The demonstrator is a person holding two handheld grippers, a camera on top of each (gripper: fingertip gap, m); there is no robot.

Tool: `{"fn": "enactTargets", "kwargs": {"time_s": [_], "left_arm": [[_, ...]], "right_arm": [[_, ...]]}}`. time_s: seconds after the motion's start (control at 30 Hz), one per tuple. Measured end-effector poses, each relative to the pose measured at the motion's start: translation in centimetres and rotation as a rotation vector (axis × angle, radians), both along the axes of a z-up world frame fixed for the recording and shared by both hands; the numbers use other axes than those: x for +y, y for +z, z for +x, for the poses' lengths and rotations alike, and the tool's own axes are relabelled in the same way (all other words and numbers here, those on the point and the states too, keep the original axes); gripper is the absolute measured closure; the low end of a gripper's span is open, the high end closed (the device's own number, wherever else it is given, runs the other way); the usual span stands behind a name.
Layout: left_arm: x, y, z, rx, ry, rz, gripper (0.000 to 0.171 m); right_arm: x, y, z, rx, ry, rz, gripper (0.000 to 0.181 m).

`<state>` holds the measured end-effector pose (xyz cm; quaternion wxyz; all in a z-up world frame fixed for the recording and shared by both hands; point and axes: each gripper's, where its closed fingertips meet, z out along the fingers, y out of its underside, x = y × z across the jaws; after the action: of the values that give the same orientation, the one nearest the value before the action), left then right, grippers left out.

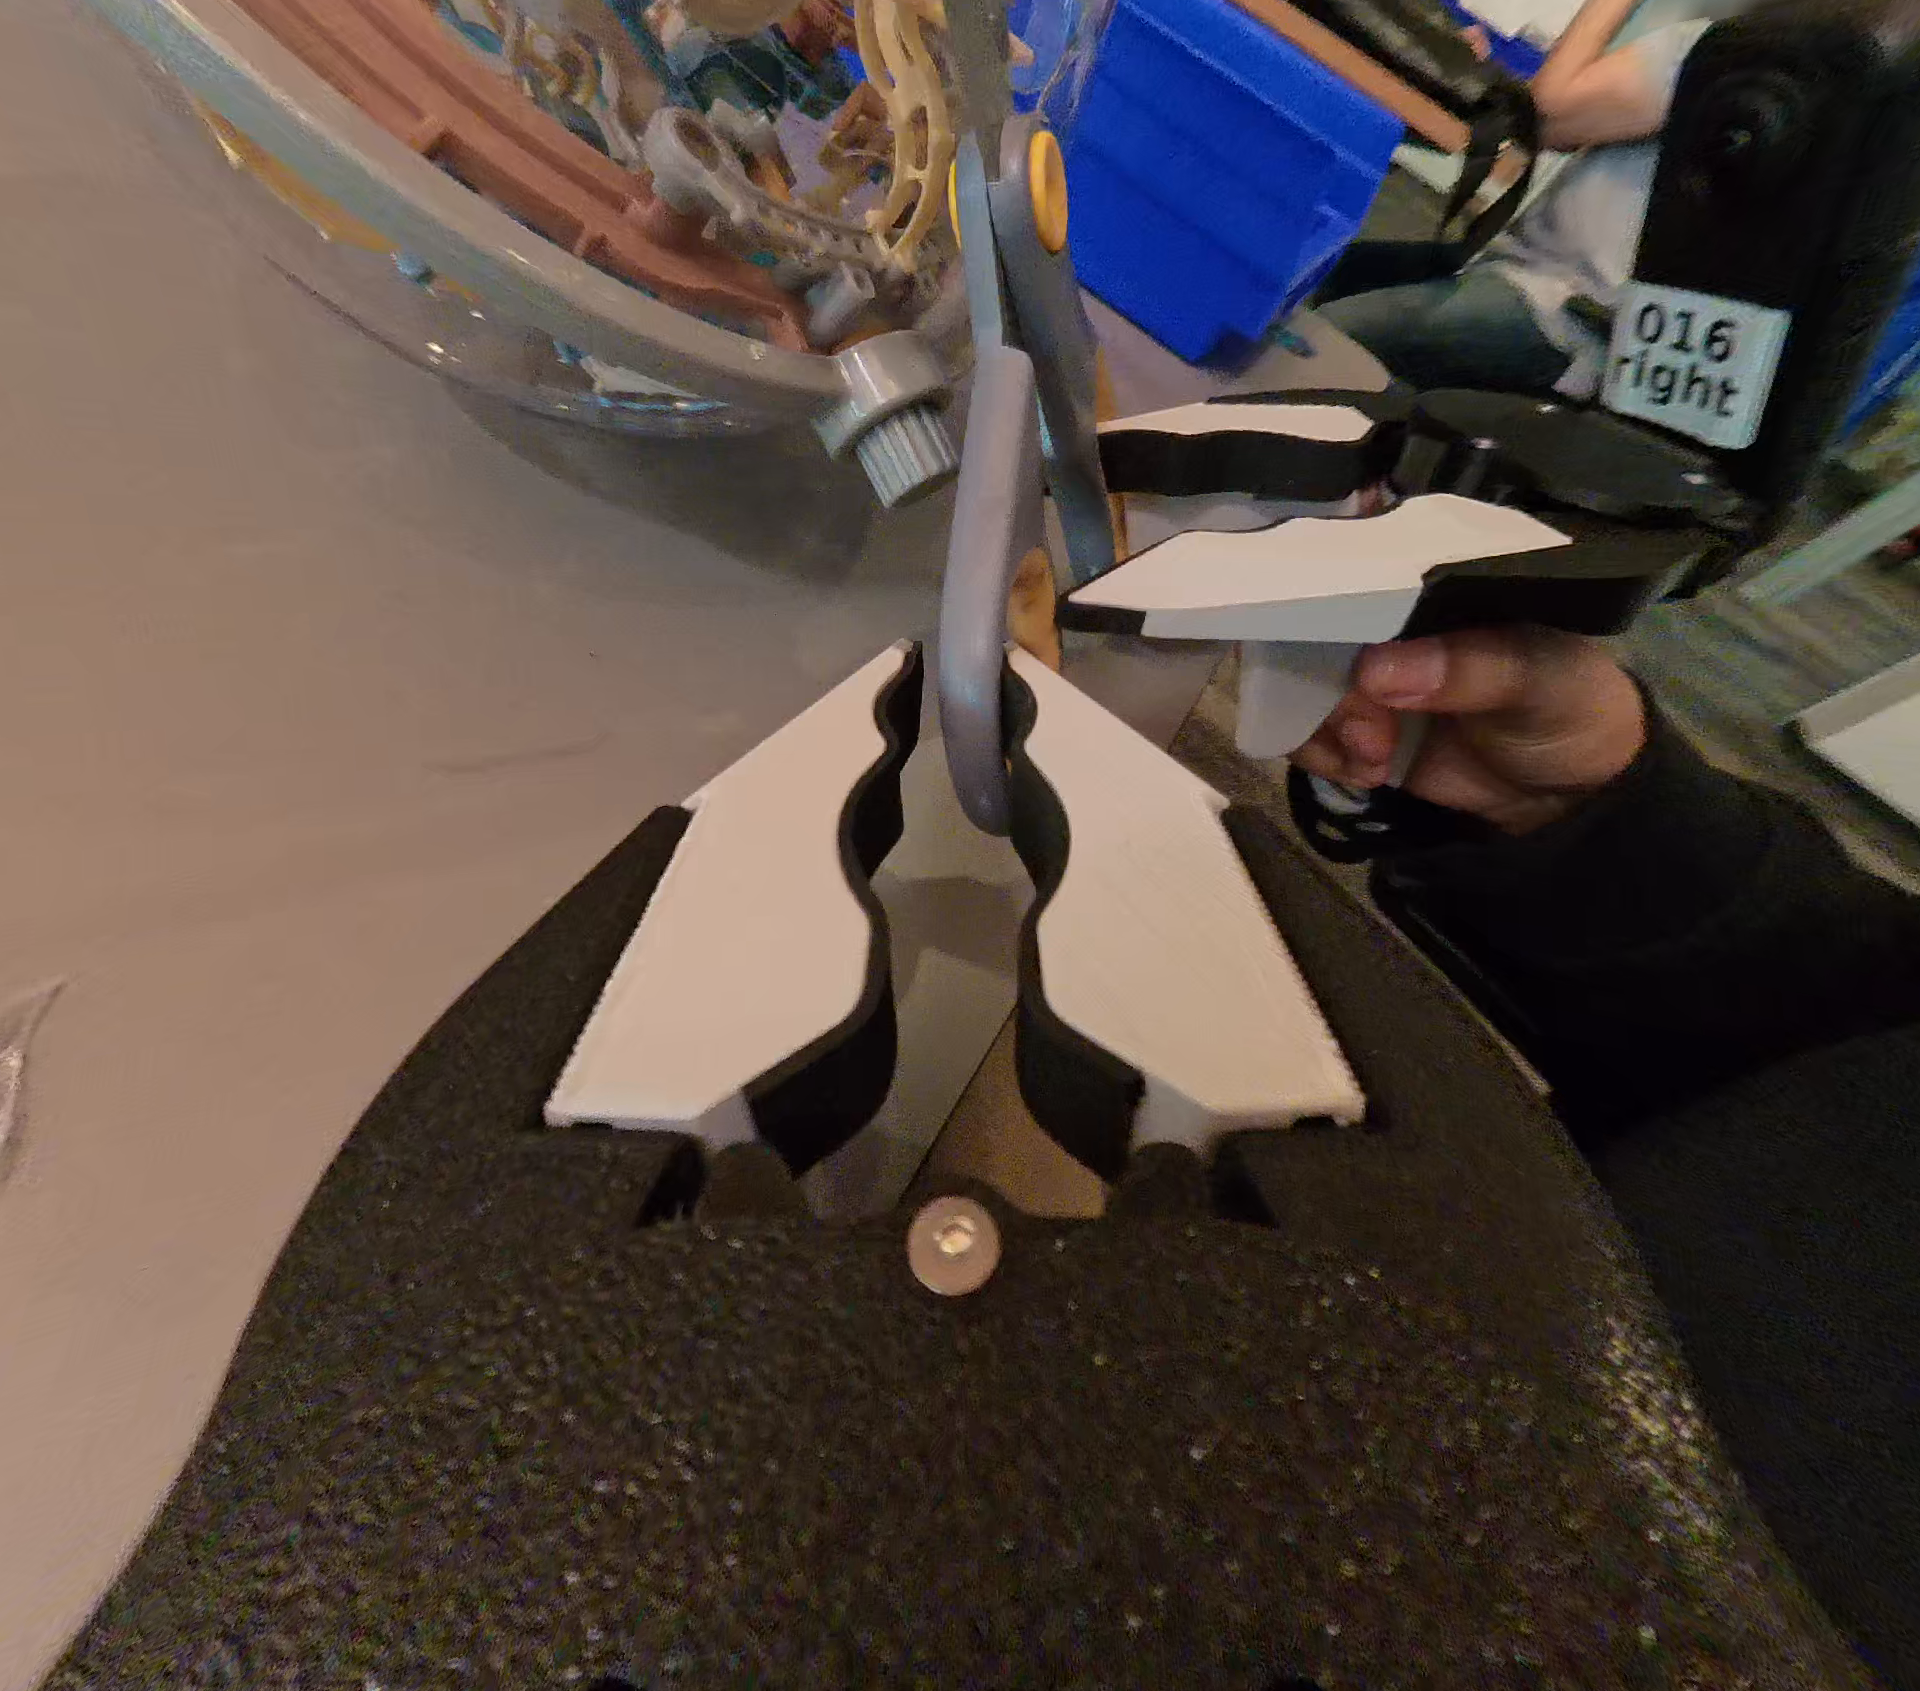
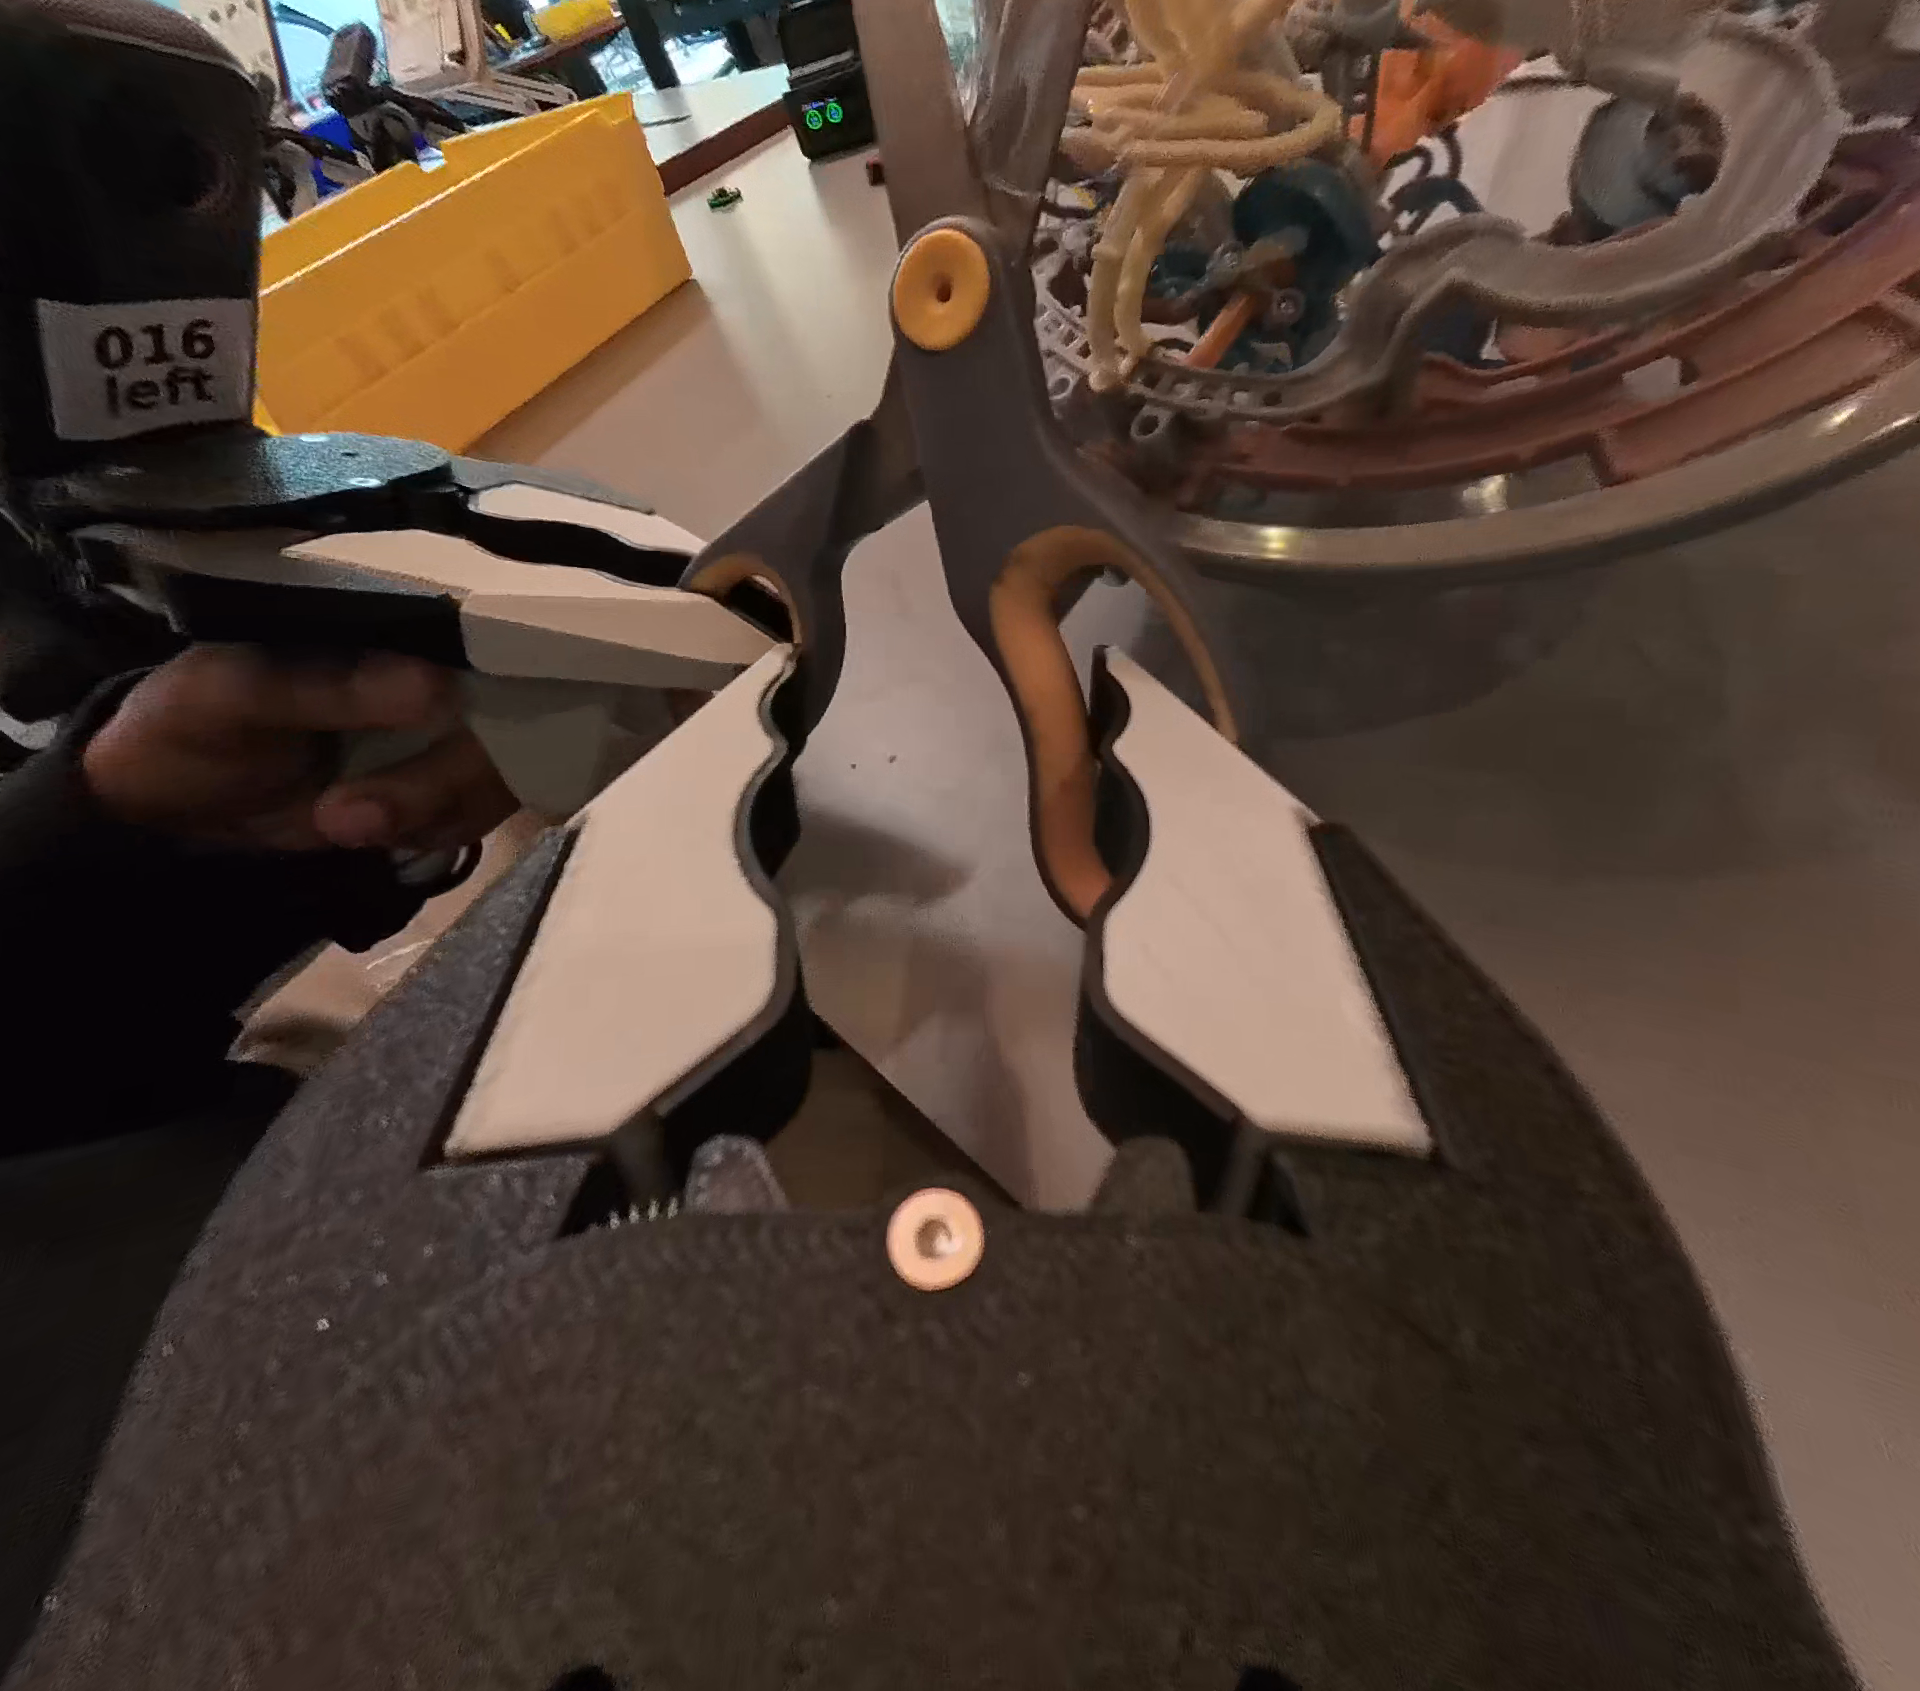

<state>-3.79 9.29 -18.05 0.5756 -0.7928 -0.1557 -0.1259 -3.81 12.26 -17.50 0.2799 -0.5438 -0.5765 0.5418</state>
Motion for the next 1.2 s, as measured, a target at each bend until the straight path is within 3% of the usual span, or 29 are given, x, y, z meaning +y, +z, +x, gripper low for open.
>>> {"fn": "enactTargets", "kwargs": {"time_s": [0.27,0.47,0.83,1.1,1.2], "left_arm": [[0.8,-0.6,0.3,0.02,0.011,-0.028,0.166],[1.6,-1.4,1.0,0.286,0.031,-0.109,0.165],[1.7,0.3,1.1,0.212,0.014,0.01,0.162],[-0.4,0.5,0.5,0.43,-0.048,-0.041,0.152],[-1.4,0.8,0.5,0.514,-0.076,-0.064,0.145]], "right_arm": [[0.7,-0.9,-0.5,-0.013,-0.069,0.114,0.12],[1.2,-1.5,-0.5,-0.026,-0.09,0.063,0.118],[1.1,0.3,-0.4,0.047,-0.09,0.142,0.127],[-0.9,0.4,0.0,0.024,0.018,0.105,0.13],[0.4,0.5,0.0,0.03,-0.034,0.158,0.13]]}}
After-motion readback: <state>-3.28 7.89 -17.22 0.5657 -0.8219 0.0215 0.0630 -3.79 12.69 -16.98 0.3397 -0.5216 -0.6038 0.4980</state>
